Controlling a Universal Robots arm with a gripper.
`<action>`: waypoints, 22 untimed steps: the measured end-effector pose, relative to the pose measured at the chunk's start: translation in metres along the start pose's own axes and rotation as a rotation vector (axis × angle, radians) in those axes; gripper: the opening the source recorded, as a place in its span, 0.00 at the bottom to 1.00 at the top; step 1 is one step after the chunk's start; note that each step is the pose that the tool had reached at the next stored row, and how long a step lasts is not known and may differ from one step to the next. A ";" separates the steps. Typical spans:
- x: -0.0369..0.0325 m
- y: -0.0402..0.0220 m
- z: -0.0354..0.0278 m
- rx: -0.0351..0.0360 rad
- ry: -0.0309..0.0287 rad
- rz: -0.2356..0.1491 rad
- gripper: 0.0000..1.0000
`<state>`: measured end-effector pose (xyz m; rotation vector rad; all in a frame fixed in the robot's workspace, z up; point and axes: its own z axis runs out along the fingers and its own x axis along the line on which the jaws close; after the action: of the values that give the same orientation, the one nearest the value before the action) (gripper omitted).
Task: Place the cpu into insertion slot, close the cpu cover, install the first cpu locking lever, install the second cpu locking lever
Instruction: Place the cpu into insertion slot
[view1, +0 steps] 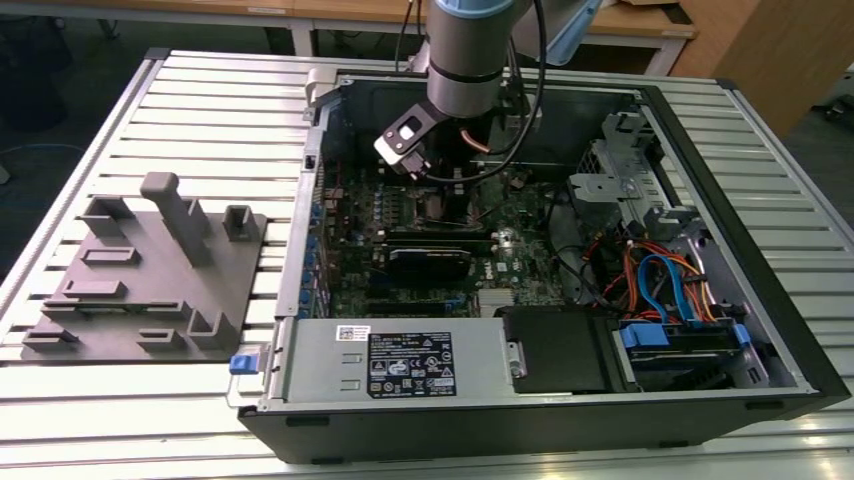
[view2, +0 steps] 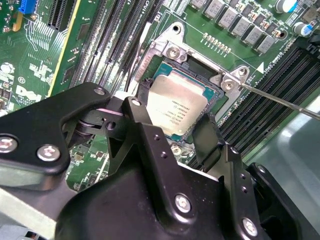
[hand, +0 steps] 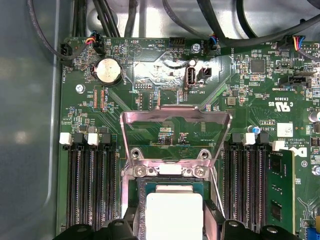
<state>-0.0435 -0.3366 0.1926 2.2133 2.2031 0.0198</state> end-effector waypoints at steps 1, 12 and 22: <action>0.0000 0.0000 0.0001 0.0000 0.0000 0.000 0.62; 0.0010 -0.0001 0.0017 0.0001 0.0140 0.000 0.62; 0.0010 0.0000 0.0018 0.0000 0.0133 0.000 0.62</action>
<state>-0.0435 -0.3357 0.1909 2.2200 2.2095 0.0346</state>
